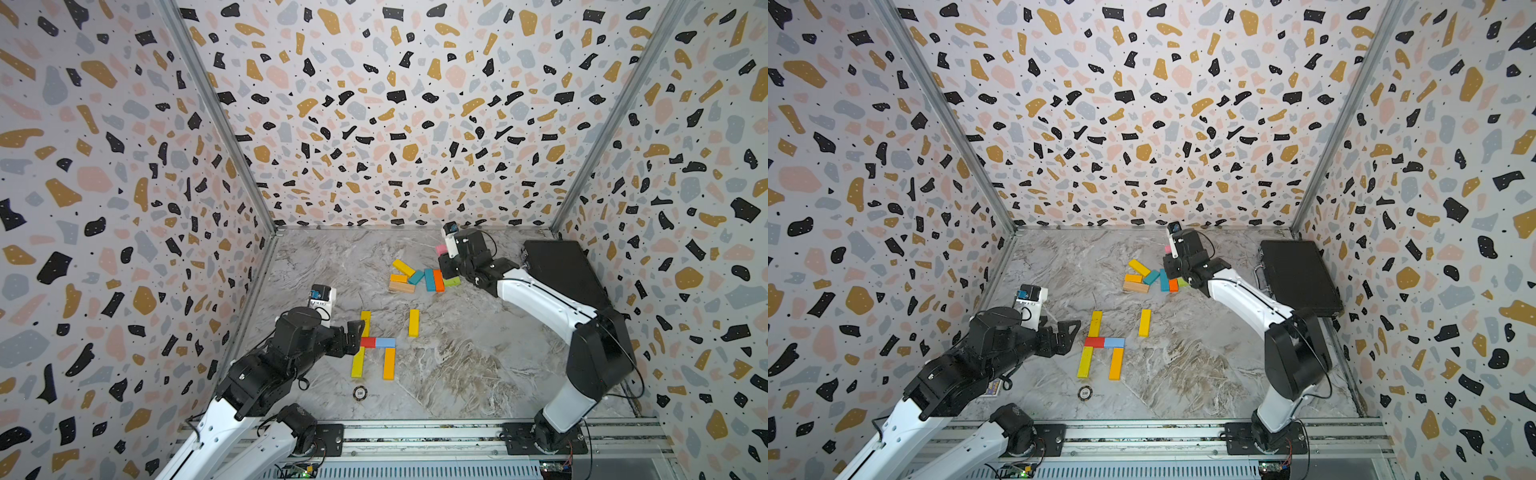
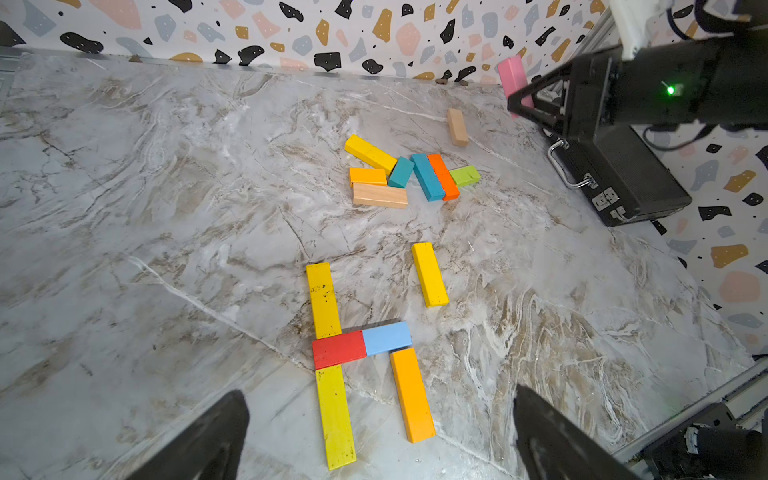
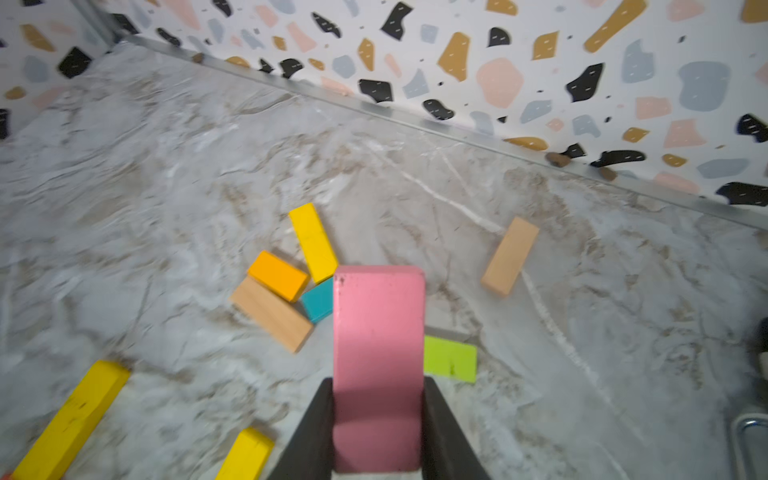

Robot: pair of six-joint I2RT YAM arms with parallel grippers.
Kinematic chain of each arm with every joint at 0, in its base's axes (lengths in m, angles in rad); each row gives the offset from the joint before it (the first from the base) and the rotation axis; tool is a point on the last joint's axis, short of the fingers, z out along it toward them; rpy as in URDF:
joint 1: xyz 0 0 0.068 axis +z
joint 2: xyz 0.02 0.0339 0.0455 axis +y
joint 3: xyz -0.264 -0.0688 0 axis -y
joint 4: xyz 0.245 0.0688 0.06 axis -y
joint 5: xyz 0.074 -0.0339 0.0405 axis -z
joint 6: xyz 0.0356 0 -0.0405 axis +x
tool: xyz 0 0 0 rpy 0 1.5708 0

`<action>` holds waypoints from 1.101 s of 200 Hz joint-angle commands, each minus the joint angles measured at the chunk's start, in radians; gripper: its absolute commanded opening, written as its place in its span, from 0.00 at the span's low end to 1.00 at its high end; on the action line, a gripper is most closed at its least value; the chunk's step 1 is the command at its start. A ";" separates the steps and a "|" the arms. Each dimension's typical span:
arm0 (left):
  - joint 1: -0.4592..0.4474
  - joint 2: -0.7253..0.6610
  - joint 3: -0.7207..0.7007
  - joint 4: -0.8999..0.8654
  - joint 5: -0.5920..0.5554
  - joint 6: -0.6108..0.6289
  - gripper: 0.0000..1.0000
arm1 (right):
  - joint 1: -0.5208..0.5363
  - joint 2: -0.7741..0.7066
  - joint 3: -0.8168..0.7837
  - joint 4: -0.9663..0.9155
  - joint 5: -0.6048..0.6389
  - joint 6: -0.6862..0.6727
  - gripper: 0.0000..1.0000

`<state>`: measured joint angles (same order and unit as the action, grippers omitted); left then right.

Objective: Assemble the letter h with building blocks
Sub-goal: Place the building block at the center of the board.

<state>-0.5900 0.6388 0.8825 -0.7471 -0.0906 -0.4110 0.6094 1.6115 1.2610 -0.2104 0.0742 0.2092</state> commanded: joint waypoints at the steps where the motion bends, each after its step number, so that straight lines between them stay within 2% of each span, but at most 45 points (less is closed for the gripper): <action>1: 0.006 -0.010 -0.010 0.032 0.012 0.004 0.99 | 0.069 -0.078 -0.142 -0.076 -0.053 0.109 0.19; 49: 0.007 -0.022 -0.011 0.035 0.020 0.003 0.99 | 0.246 -0.229 -0.401 -0.154 -0.156 0.205 0.17; 64: 0.007 -0.022 -0.011 0.035 0.025 0.002 0.99 | 0.315 -0.236 -0.431 -0.182 -0.140 0.195 0.16; 102: 0.007 -0.021 -0.009 0.034 0.018 0.004 0.99 | 0.414 -0.166 -0.442 -0.211 -0.113 0.162 0.17; 107: 0.007 -0.019 -0.009 0.033 0.017 0.004 0.99 | 0.454 -0.157 -0.442 -0.212 -0.107 0.159 0.17; 152: 0.007 -0.019 -0.009 0.032 0.014 0.004 0.99 | 0.528 -0.070 -0.423 -0.252 -0.037 0.145 0.20; 168: 0.009 -0.018 -0.009 0.032 0.014 0.004 0.99 | 0.535 -0.070 -0.429 -0.255 -0.026 0.155 0.24; 197: 0.009 -0.020 -0.010 0.035 0.019 0.003 0.99 | 0.543 -0.070 -0.426 -0.308 0.030 0.176 0.48; 220: 0.009 -0.023 -0.011 0.034 0.020 0.003 0.99 | 0.545 -0.059 -0.428 -0.348 0.073 0.199 0.54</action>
<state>-0.5892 0.6231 0.8814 -0.7467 -0.0822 -0.4110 1.1481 1.5475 0.8150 -0.4690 0.0738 0.3767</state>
